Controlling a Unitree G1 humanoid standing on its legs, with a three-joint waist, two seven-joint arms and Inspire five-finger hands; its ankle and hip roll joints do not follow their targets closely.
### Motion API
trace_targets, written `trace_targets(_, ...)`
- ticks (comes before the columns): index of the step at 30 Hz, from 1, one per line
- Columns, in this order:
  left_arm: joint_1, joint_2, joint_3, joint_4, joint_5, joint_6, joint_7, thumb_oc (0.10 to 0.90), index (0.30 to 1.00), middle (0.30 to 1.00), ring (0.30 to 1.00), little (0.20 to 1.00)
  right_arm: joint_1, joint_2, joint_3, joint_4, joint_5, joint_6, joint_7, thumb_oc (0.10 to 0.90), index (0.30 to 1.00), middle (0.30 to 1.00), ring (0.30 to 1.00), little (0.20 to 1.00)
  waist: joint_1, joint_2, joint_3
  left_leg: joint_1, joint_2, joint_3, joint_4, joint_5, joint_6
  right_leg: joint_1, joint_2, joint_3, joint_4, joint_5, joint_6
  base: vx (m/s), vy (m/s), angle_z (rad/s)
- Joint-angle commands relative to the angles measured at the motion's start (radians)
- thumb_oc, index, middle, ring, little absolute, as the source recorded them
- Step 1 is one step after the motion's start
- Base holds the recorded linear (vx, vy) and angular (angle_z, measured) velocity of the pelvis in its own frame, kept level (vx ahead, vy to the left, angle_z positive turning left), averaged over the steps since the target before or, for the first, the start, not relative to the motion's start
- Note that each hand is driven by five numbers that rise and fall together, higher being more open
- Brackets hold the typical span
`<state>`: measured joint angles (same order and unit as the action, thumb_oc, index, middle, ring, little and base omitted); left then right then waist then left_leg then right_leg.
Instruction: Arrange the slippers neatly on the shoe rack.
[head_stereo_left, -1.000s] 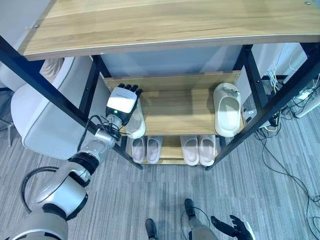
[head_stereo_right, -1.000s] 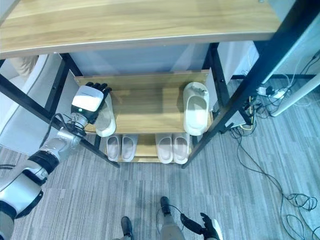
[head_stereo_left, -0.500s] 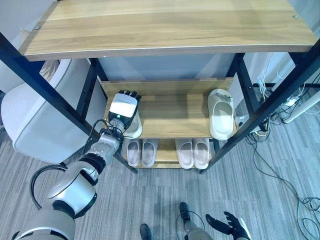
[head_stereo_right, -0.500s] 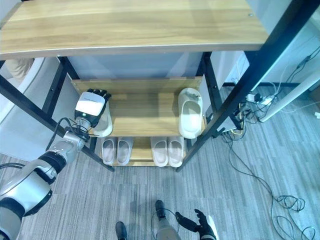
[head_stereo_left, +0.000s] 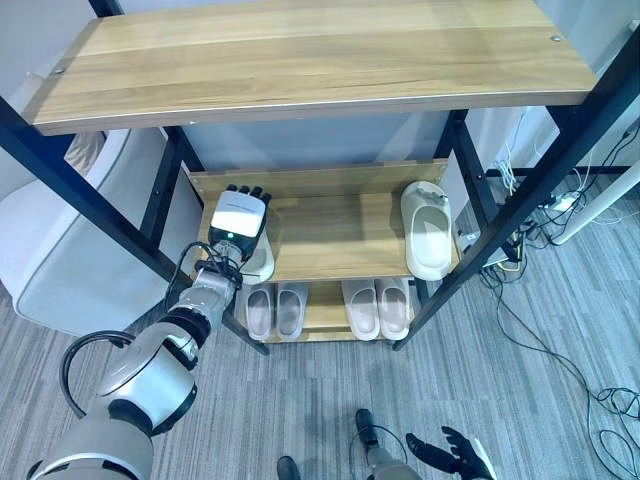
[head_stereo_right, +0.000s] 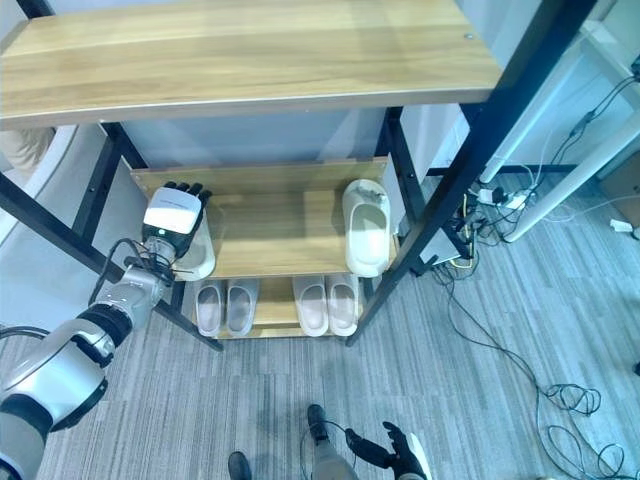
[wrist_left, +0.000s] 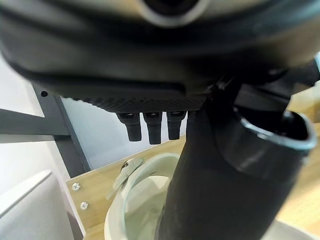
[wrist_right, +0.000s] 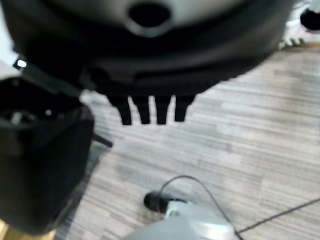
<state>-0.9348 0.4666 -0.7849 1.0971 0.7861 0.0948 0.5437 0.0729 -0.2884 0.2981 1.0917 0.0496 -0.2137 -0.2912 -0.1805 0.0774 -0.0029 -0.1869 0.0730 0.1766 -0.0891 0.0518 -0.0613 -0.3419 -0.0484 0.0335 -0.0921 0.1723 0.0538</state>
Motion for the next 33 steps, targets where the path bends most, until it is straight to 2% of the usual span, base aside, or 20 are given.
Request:
trace_targets(1,-0.217,0.030,0.070,0.076,-0.019,0.041,0.091,0.800,0.900,0.900,0.900,0.900,-0.009,-0.013,0.003,-0.004,0.020,-0.038,-0.031,0.800,0.900,0.900,0.900,0.900,-0.007,-0.028,0.018,-0.036,-0.026,-0.058,0.002,-0.029,-0.012,0.050,-0.040,-0.071,0.005,-0.083,0.094,0.00,0.000,0.00)
trace_targets(8,-0.222,0.022,0.063,0.114,-0.036,0.041,0.079,0.800,0.900,0.900,0.900,0.900,-0.035,-0.009,0.015,0.003,0.028,-0.039,-0.027,0.800,0.900,0.900,0.900,0.900,-0.013,-0.028,0.024,-0.052,-0.022,-0.053,0.002,-0.025,-0.014,0.030,-0.041,-0.067,0.005,-0.077,0.095,0.00,0.000,0.00)
trace_targets(9,-0.221,0.021,0.065,0.122,-0.044,0.040,0.075,0.707,0.761,0.761,0.761,0.761,-0.036,-0.008,0.016,0.004,0.030,-0.038,-0.028,0.800,0.900,0.900,0.900,0.900,-0.015,-0.029,0.023,-0.056,-0.021,-0.052,0.002,-0.024,-0.014,0.026,-0.040,-0.066,0.005,-0.076,0.095,0.00,0.000,0.00)
trace_targets(10,-0.223,0.021,0.066,0.124,-0.052,0.037,0.071,0.400,0.300,0.300,0.300,0.300,-0.036,-0.008,0.016,0.004,0.030,-0.038,-0.027,0.800,0.900,0.900,0.900,0.900,-0.016,-0.029,0.023,-0.060,-0.021,-0.050,0.002,-0.023,-0.014,0.021,-0.041,-0.066,0.005,-0.075,0.095,0.00,0.000,0.00)
trace_targets(22,-0.217,0.015,0.040,0.083,-0.034,-0.001,0.078,0.400,0.300,0.300,0.300,0.300,-0.064,-0.017,0.017,0.020,0.034,-0.038,-0.033,0.800,0.900,0.900,0.900,0.900,-0.014,-0.028,0.040,-0.081,-0.018,-0.050,0.002,-0.019,-0.016,0.001,-0.044,-0.062,0.005,-0.068,0.092,0.00,0.000,-0.01)
trace_targets(25,-0.244,0.022,0.010,-0.044,0.015,-0.010,0.131,0.400,0.300,0.300,0.300,0.300,-0.077,-0.012,0.022,0.039,0.033,-0.038,-0.049,0.800,0.900,0.900,0.900,0.900,-0.008,-0.027,0.063,-0.093,-0.018,-0.057,0.002,-0.017,-0.015,-0.008,-0.045,-0.066,0.006,-0.068,0.092,-0.01,-0.006,0.03)
trace_targets(26,-0.247,0.006,0.009,-0.141,0.053,-0.012,0.162,0.400,0.300,0.300,0.300,0.300,-0.079,-0.015,0.018,0.050,0.032,-0.037,-0.059,0.800,0.900,0.900,0.900,0.900,-0.009,-0.027,0.080,-0.097,-0.019,-0.062,0.002,-0.016,-0.014,-0.012,-0.046,-0.067,0.009,-0.069,0.092,-0.03,-0.018,0.11)
trace_targets(30,-0.250,-0.011,-0.003,-0.202,0.080,-0.020,0.180,0.400,0.300,0.300,0.300,0.300,-0.089,-0.019,0.022,0.064,0.023,-0.034,-0.068,0.800,0.900,0.900,0.900,0.900,-0.011,-0.025,0.096,-0.097,-0.020,-0.062,0.002,-0.016,-0.014,-0.013,-0.047,-0.066,0.010,-0.069,0.092,0.00,-0.003,0.02)
trace_targets(33,-0.259,-0.053,-0.022,-0.253,0.110,-0.034,0.180,0.400,0.300,0.300,0.300,0.300,-0.101,-0.021,0.020,0.085,0.013,-0.023,-0.083,0.800,0.900,0.900,0.900,0.900,-0.015,-0.019,0.108,-0.100,-0.023,-0.059,0.002,-0.018,-0.013,-0.021,-0.049,-0.064,0.011,-0.067,0.093,0.00,0.000,0.00)
